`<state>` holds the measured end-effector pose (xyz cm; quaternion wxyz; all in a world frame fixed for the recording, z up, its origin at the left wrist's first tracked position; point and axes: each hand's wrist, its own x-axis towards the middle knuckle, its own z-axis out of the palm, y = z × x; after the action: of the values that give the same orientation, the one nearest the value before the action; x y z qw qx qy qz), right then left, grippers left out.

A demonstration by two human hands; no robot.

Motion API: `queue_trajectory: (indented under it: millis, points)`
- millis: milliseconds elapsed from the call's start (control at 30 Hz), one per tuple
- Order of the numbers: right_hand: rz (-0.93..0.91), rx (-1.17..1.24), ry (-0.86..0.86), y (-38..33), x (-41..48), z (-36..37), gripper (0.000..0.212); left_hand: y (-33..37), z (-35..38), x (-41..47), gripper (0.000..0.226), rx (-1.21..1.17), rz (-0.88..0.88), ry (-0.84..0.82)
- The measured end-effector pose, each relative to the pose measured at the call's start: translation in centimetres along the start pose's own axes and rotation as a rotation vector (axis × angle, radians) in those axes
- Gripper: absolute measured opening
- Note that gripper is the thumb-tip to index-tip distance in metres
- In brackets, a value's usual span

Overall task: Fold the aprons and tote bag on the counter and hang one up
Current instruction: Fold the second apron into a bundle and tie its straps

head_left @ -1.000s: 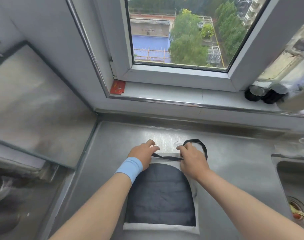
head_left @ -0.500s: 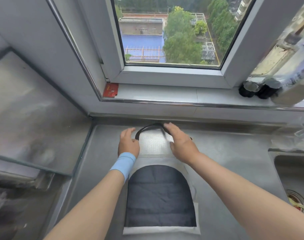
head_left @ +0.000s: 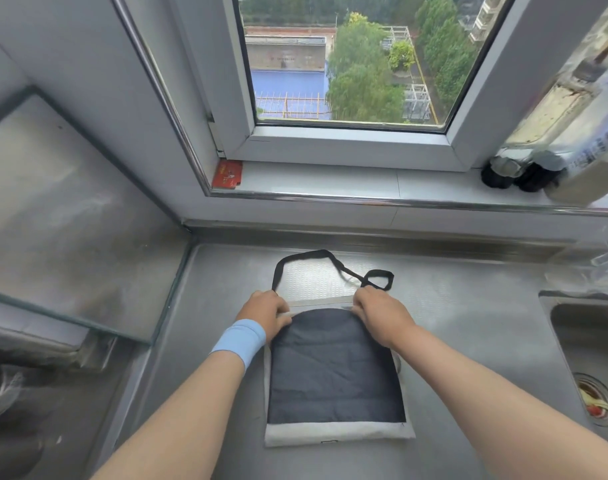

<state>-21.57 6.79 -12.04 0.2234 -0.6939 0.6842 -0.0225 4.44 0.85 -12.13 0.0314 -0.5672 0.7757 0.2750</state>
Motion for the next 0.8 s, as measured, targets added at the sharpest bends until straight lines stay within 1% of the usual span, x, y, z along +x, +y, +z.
queue_trajectory:
  millis: [133, 233, 300, 333, 400, 433, 467, 500, 533, 567, 633, 667, 733, 800]
  points:
    - [0.026, -0.042, 0.051, -0.3, 1.2, 0.0, 0.017, 0.7, 0.3, 0.8, 0.015, 0.039, -0.056, 0.064]
    - [0.015, -0.150, 0.070, -0.2, 2.0, 0.3, 0.024, 0.9, 0.6, 1.3, 0.013, -0.001, -0.085, 0.091]
    - [0.021, -0.240, 0.079, -0.1, 2.5, 0.8, 0.027, 1.0, 0.8, 1.4, 0.019, 0.041, -0.092, 0.115]
    - [0.012, -0.285, 0.119, -0.1, 2.6, 1.1, 0.027, 1.3, 0.9, 1.3, 0.027, 0.101, -0.072, 0.163]
    - [-0.015, -0.399, 0.201, -0.3, 2.5, 1.4, 0.028, 2.8, 1.5, 0.8, 0.042, 0.239, 0.069, 0.284]
    - [-0.019, -0.430, 0.254, -0.5, 2.3, 1.6, 0.027, 3.6, 2.1, 0.4, 0.042, 0.262, 0.164, 0.332]
    - [-0.035, -0.434, 0.310, -0.8, 2.0, 1.7, 0.024, 4.5, 3.0, -0.1, 0.036, 0.267, 0.248, 0.344]
    - [-0.055, -0.419, 0.354, -1.2, 1.7, 1.9, 0.020, 5.2, 4.2, -0.8, 0.029, 0.254, 0.295, 0.319]
    - [-0.084, -0.399, 0.387, -1.7, 1.2, 2.3, 0.018, 5.8, 5.3, -1.4, 0.027, 0.241, 0.301, 0.264]
    - [-0.119, -0.370, 0.400, -2.3, 0.4, 3.0, 0.020, 6.1, 6.4, -2.0, 0.034, 0.242, 0.285, 0.206]
    - [-0.163, -0.291, 0.311, -3.0, -1.7, 5.0, 0.038, 5.9, 8.1, -3.0, 0.057, 0.306, 0.233, 0.096]
    - [-0.167, -0.243, 0.251, -3.1, -2.9, 5.9, 0.047, 5.6, 8.4, -3.4, 0.063, 0.336, 0.218, 0.063]
    - [-0.139, -0.214, 0.167, -2.2, -4.7, 7.6, 0.059, 4.6, 8.7, -3.9, 0.067, 0.374, 0.213, 0.026]
    - [-0.113, -0.246, 0.125, -0.9, -5.9, 7.7, 0.067, 3.3, 8.4, -4.6, 0.070, 0.400, 0.206, 0.016]
